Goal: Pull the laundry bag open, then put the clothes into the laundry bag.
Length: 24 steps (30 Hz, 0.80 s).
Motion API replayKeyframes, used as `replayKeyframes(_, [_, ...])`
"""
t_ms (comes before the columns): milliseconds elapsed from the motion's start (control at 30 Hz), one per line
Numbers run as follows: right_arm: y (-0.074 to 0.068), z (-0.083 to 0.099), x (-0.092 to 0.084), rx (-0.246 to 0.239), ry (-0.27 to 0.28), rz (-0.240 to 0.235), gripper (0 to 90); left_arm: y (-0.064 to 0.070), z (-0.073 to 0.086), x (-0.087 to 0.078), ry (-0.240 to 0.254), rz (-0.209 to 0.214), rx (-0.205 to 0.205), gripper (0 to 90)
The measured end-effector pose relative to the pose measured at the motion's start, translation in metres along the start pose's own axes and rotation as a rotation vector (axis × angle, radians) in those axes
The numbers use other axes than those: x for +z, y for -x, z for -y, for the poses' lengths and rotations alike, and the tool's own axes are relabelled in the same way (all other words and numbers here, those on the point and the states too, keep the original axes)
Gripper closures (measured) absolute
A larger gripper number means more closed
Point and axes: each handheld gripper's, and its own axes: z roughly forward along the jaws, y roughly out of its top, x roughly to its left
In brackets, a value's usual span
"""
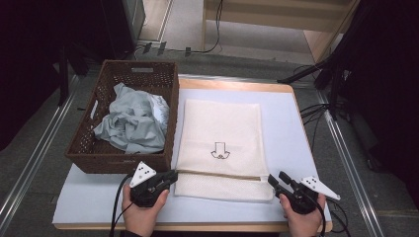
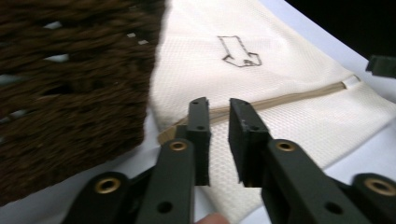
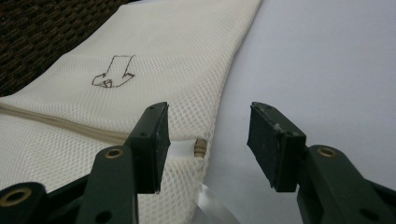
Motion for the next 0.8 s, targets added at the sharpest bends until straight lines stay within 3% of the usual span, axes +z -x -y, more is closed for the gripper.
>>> replayKeyframes(67, [-0.002,-0.002,-0.002,-0.012,0.019,-0.002,50.3,0.006,-0.001,0.004,-0.014,0.009,0.012,90.0])
replayKeyframes(200, [-0.004,-0.007,-0.003,-0.023,0.056,-0.058,61.2,0.018,0.003,0.016,-0.050,0.053,0.047,90.0])
replayKeyframes(300, [-0.014,-0.014,-0.006,-0.077,0.074,-0.068,61.7,0.026,0.006,0.024,-0.076,0.085,0.073,90.0])
replayKeyframes(467, [-0.031,-0.022,-0.002,-0.149,0.036,-0.097,53.1,0.038,0.007,0.038,-0.106,0.115,0.105,90.0])
replayKeyframes(633, [-0.044,-0.028,0.005,-0.198,0.016,-0.164,53.0,0.045,0.004,0.049,-0.125,0.134,0.137,90.0])
replayKeyframes(767, [-0.051,-0.032,0.014,-0.161,-0.026,-0.222,50.0,0.046,0.007,0.058,-0.159,0.136,0.154,90.0])
replayKeyframes(800, [-0.054,-0.033,0.016,-0.172,-0.031,-0.225,49.7,0.046,0.009,0.060,-0.164,0.140,0.153,90.0])
